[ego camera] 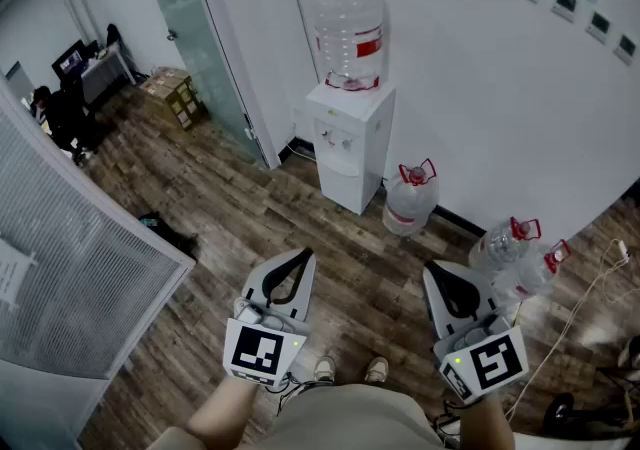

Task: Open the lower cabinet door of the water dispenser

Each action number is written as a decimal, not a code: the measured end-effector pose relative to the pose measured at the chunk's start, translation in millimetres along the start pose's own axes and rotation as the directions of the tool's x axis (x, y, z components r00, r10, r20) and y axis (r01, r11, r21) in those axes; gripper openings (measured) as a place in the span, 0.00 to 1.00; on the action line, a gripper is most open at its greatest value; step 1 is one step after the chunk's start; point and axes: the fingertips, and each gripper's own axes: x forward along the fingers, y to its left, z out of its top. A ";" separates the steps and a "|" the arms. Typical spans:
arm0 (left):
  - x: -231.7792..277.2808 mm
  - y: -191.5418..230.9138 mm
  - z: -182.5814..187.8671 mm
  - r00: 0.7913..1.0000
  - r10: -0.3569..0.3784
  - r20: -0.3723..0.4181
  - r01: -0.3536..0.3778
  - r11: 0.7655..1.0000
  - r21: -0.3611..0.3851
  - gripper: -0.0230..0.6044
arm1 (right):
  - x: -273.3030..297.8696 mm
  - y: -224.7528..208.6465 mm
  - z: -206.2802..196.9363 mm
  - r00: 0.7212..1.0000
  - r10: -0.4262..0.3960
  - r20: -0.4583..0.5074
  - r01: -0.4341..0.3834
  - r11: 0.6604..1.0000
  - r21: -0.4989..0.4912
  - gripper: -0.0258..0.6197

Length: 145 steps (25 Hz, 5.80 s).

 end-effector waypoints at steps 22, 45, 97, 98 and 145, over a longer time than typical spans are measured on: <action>15.0 -62.7 -1.0 0.994 0.059 -0.095 -0.058 0.998 0.010 0.05 | -54.3 -51.5 -34.8 0.999 0.038 0.001 -0.038 0.999 0.036 0.05; 52.8 -51.2 -32.6 0.994 0.094 -0.058 -0.094 0.996 0.005 0.05 | 3.8 -60.6 -66.0 0.992 0.123 0.023 -0.124 0.991 0.048 0.05; 359.4 295.4 -85.0 0.999 -0.030 -0.039 0.025 0.993 -0.115 0.05 | 441.4 -224.2 -54.8 0.991 -0.048 -0.125 0.056 0.996 0.064 0.08; 364.7 293.9 -88.3 0.999 -0.030 -0.040 0.025 0.993 -0.114 0.05 | 445.3 -229.4 -58.9 0.991 -0.042 -0.125 0.052 0.996 0.074 0.09; 516.5 254.6 -520.6 0.992 -0.087 -0.095 0.063 0.971 -0.231 0.05 | 625.9 -252.1 -580.1 0.937 0.062 -0.343 0.005 0.981 0.193 0.53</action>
